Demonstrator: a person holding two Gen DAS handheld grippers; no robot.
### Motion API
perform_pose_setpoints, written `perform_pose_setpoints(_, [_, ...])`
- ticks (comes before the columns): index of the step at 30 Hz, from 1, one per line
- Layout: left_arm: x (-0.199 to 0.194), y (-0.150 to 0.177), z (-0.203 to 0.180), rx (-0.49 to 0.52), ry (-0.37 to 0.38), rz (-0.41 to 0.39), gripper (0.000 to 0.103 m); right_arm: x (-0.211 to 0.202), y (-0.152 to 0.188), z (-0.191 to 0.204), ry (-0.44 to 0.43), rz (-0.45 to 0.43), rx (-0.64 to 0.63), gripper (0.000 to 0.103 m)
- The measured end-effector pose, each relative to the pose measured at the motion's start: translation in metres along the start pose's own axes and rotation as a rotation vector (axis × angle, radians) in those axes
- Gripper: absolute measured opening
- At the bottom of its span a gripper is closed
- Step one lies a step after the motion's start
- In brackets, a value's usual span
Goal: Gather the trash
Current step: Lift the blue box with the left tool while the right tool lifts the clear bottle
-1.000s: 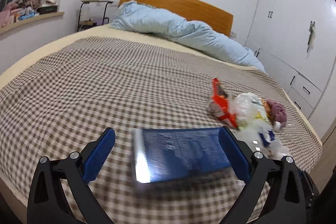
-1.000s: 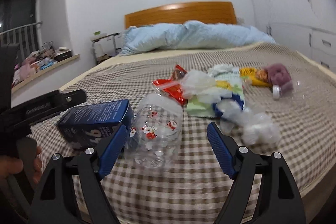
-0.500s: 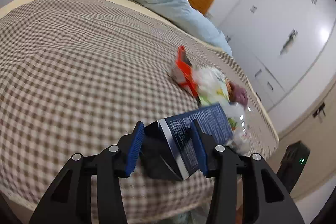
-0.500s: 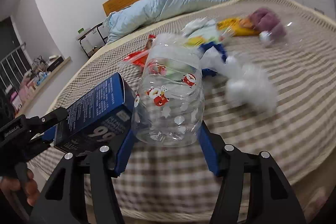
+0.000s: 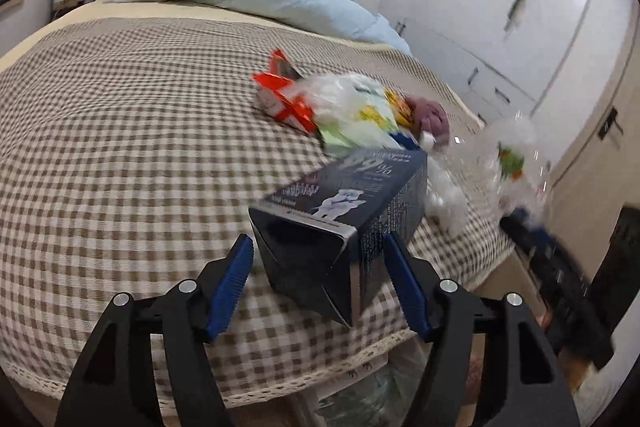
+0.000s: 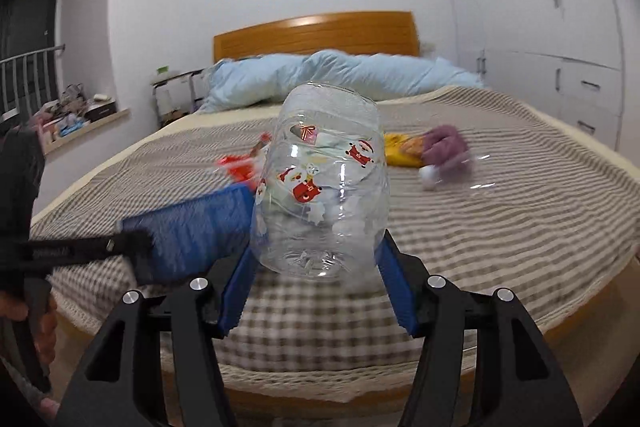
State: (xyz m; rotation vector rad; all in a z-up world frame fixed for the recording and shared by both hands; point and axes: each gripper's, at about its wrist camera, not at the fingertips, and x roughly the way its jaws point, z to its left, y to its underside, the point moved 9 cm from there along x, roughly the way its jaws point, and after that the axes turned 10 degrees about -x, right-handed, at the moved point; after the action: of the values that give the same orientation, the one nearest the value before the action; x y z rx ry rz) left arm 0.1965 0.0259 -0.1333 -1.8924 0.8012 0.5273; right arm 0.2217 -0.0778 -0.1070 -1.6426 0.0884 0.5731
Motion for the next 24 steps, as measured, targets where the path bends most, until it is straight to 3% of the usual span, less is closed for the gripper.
perform_pose_setpoints(3, [0.013,0.012,-0.012,0.068,-0.033,0.029,0.066,0.003,0.005,-0.027,0.065,0.017,0.016,0.058])
perform_pose_setpoints(7, [0.027,0.020,-0.020,0.129,-0.074,0.041,0.076,0.005,0.018,-0.058,0.126,0.044,0.024,0.058])
perform_pose_setpoints(9, [0.028,0.017,-0.019,0.144,-0.075,0.030,0.077,0.007,0.022,-0.065,0.134,0.056,0.016,0.058])
perform_pose_setpoints(14, [0.024,-0.001,-0.010,0.220,-0.111,-0.049,0.096,0.016,0.032,-0.072,0.136,0.088,0.007,0.058])
perform_pose_setpoints(20, [0.034,-0.013,-0.009,0.238,0.000,-0.021,0.096,0.013,0.039,-0.069,0.127,0.101,-0.006,0.058])
perform_pose_setpoints(24, [0.048,-0.015,-0.015,0.298,0.026,0.017,0.096,0.011,0.041,-0.069,0.131,0.100,-0.015,0.058])
